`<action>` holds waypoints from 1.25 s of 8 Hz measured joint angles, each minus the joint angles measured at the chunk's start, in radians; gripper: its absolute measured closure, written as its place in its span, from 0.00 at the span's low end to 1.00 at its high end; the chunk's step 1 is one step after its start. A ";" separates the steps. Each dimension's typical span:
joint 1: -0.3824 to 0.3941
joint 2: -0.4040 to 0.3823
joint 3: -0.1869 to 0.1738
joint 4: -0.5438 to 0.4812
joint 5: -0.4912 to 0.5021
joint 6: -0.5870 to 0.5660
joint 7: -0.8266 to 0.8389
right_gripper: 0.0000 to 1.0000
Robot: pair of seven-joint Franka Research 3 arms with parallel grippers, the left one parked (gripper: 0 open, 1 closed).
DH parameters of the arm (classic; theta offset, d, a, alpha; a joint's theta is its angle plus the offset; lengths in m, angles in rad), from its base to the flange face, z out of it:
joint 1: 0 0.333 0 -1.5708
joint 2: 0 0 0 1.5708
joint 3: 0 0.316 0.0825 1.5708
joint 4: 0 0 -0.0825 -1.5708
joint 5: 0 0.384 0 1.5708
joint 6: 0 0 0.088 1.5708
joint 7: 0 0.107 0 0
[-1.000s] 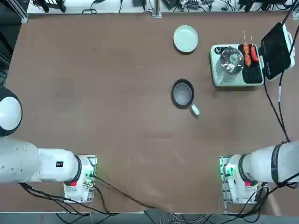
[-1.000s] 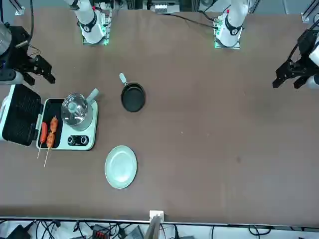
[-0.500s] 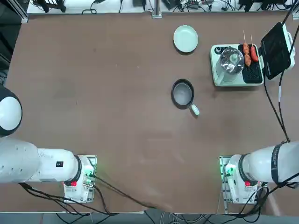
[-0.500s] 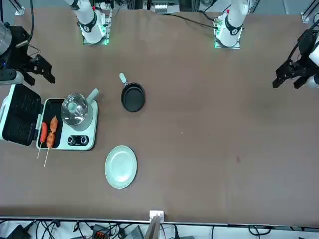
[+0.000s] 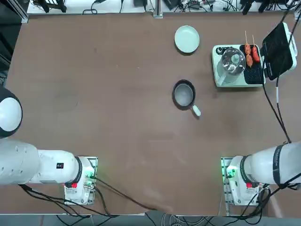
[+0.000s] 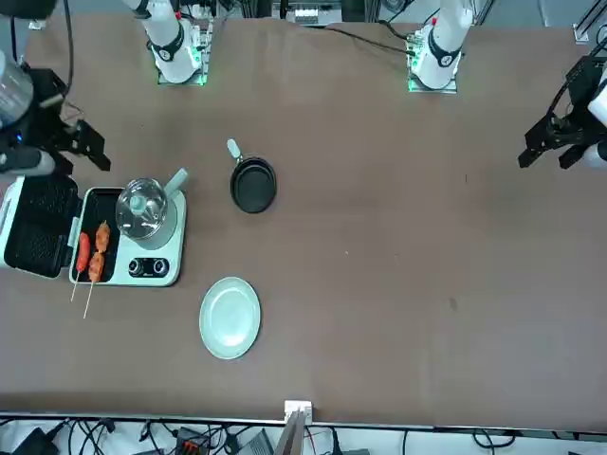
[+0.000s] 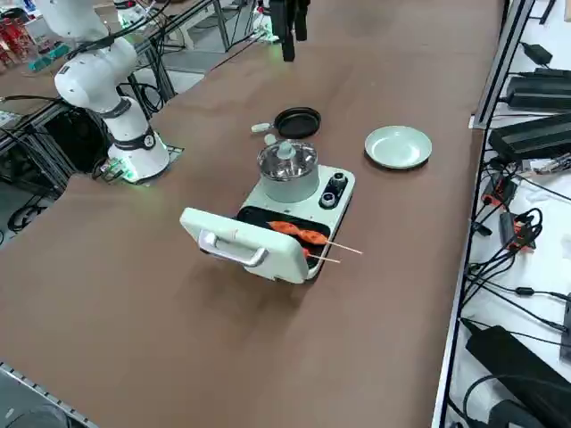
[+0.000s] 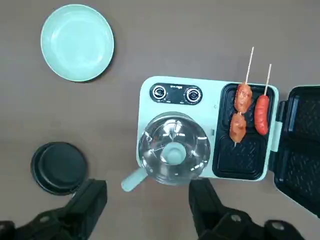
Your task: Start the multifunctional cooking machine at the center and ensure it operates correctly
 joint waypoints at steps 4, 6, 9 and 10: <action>0.000 0.064 0.000 -0.019 0.000 0.083 0.000 0.00; -0.002 0.135 -0.001 -0.049 0.000 0.226 0.006 0.00; 0.001 0.303 -0.001 -0.055 0.001 0.441 0.165 0.11; 0.004 0.351 -0.001 -0.054 0.000 0.481 0.215 0.13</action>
